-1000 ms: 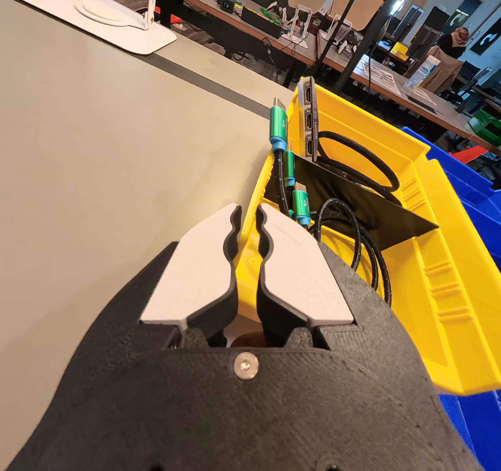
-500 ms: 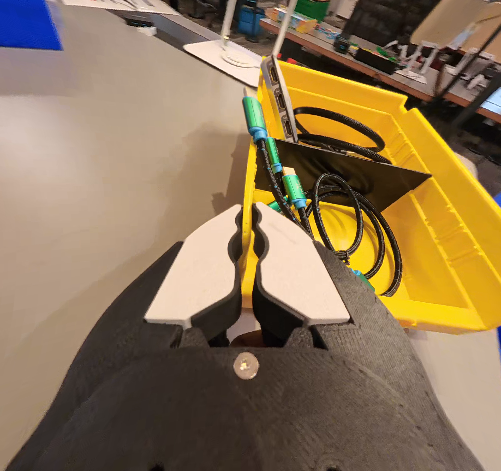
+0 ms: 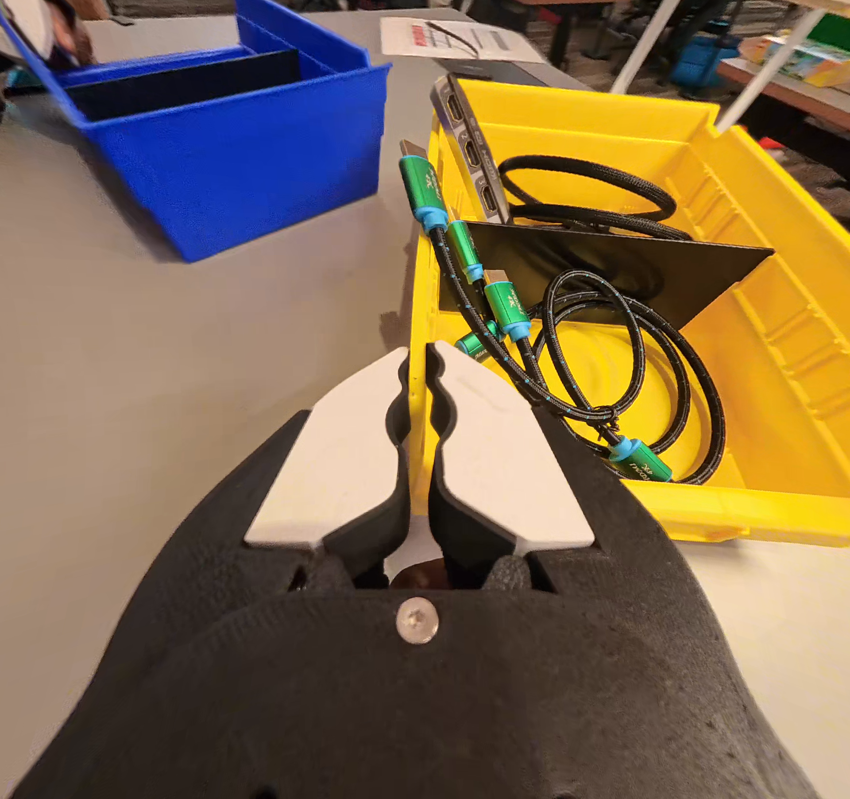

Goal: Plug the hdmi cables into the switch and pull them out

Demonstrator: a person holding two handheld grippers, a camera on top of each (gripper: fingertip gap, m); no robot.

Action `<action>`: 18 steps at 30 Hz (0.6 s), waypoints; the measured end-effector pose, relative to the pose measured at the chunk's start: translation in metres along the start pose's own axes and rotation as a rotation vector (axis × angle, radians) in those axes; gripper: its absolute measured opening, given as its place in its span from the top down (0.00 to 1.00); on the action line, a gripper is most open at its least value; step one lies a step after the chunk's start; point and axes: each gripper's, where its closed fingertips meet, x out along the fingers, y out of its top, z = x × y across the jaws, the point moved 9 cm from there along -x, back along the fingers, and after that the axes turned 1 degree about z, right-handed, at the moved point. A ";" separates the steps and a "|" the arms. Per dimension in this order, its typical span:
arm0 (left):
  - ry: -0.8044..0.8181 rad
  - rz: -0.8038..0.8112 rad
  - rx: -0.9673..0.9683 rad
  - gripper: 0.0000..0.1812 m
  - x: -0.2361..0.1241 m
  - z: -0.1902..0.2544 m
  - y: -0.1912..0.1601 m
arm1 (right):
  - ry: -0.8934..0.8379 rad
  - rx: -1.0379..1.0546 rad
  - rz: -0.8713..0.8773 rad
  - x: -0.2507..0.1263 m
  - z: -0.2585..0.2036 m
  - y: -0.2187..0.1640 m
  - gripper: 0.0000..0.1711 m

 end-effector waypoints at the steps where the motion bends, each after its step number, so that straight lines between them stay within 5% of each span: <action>1: -0.046 0.007 0.004 0.97 0.003 0.002 0.002 | 0.028 -0.008 0.002 0.006 0.004 0.002 0.97; 7: -0.260 0.032 0.027 0.97 0.027 0.013 0.015 | 0.184 -0.034 0.037 0.050 0.020 0.016 0.97; 18: -0.322 0.100 0.113 0.97 0.103 0.037 0.046 | 0.402 -0.074 0.092 0.138 0.008 0.048 0.96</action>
